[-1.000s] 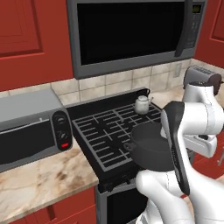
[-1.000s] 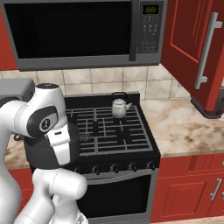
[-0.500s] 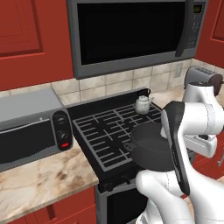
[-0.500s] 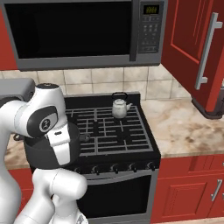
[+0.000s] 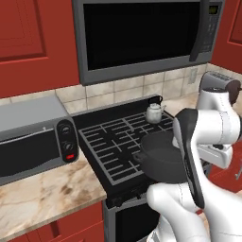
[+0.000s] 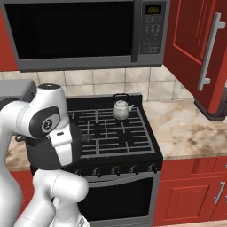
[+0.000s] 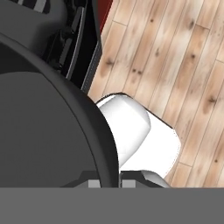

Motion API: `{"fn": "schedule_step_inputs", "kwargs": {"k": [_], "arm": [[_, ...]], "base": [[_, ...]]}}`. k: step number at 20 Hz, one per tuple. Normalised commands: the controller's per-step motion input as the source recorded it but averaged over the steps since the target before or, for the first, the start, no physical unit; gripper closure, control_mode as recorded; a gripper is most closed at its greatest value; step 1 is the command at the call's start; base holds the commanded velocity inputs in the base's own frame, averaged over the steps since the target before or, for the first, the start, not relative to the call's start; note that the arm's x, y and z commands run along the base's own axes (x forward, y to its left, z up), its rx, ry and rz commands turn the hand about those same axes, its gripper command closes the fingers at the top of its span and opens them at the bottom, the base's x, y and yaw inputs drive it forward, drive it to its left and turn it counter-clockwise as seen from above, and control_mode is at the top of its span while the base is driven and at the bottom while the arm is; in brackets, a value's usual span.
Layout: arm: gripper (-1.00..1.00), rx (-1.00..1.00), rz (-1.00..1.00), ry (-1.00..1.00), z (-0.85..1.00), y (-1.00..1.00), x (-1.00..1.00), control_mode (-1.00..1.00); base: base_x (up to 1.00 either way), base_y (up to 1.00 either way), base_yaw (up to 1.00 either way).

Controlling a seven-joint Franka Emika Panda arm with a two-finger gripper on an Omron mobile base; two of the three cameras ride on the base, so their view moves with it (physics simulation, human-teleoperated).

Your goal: Pick the kettle from the cabinet and place it on a stove burner. Then pick the pot from the counter and place it on another stove burner. Finally, turn both burners on.

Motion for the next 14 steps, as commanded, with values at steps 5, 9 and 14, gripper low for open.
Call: {"fn": "schedule_step_inputs", "kwargs": {"k": [5,9,14], "arm": [[1.00,0.00,0.00,0.00,0.01,-0.11,0.27,-1.00],[1.00,0.00,0.00,0.00,0.07,-0.18,0.24,-1.00],[1.00,0.00,0.00,-0.01,0.11,-0.30,0.14,-1.00]], "base": [[0.00,0.00,0.00],[0.00,0.00,0.00],[0.00,0.00,0.00]]}}
